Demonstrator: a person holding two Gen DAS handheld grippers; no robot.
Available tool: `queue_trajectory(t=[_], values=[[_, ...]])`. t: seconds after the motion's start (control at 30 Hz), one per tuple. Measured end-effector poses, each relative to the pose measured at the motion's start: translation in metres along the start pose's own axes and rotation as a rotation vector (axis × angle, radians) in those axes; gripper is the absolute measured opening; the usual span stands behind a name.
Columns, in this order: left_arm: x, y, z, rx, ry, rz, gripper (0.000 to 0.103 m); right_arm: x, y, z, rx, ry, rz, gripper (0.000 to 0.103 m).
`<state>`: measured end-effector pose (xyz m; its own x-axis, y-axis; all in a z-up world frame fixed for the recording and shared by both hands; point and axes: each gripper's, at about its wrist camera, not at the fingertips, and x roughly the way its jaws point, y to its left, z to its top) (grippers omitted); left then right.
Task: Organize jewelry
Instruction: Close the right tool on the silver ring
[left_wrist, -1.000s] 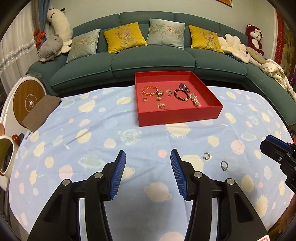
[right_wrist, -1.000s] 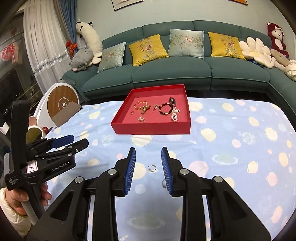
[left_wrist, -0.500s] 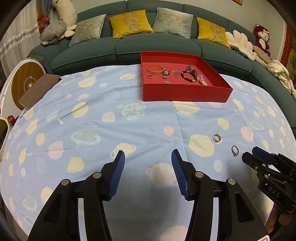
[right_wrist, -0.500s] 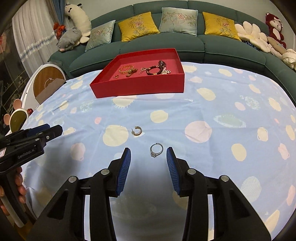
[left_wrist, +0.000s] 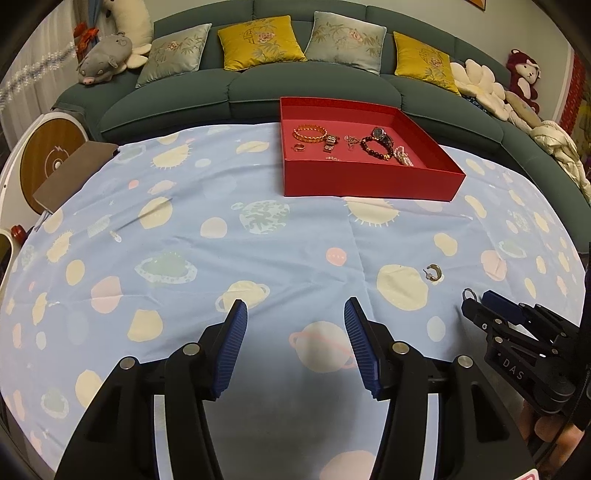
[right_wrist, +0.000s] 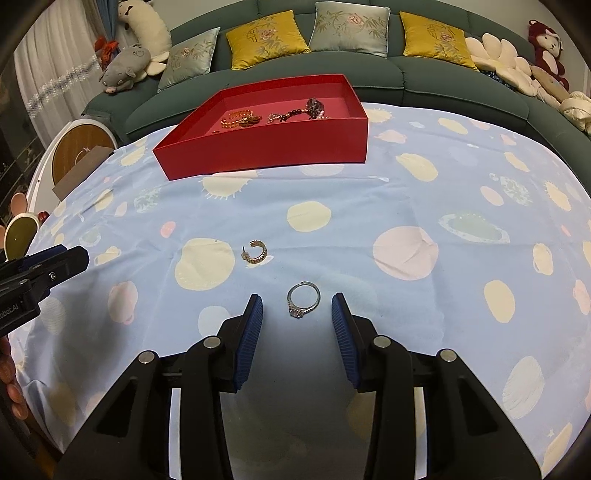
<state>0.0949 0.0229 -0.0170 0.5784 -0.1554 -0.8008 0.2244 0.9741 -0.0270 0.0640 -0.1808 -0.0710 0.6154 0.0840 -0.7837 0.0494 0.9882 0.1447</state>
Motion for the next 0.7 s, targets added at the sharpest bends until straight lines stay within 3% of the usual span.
queue_trajectory(t=[0.2, 0.37, 0.5, 0.57, 0.7], values=[[0.0, 0.002, 0.002, -0.018, 0.001, -0.01, 0.053, 0.008, 0.004, -0.001, -0.016, 0.006, -0.019, 0.021], [-0.001, 0.001, 0.004, -0.029, 0.001, -0.028, 0.053, 0.01, 0.006, -0.001, -0.024, 0.001, -0.031, 0.018], [0.002, -0.009, 0.006, -0.022, 0.008, -0.073, 0.053, 0.007, 0.004, -0.001, -0.015, -0.001, -0.024, 0.017], [0.006, -0.019, 0.009, -0.019, 0.015, -0.111, 0.06, 0.002, 0.002, 0.0, -0.009, -0.008, -0.017, 0.017], [0.018, -0.048, 0.014, -0.022, 0.03, -0.196, 0.061, -0.016, -0.005, 0.002, -0.002, -0.036, -0.004, 0.017]])
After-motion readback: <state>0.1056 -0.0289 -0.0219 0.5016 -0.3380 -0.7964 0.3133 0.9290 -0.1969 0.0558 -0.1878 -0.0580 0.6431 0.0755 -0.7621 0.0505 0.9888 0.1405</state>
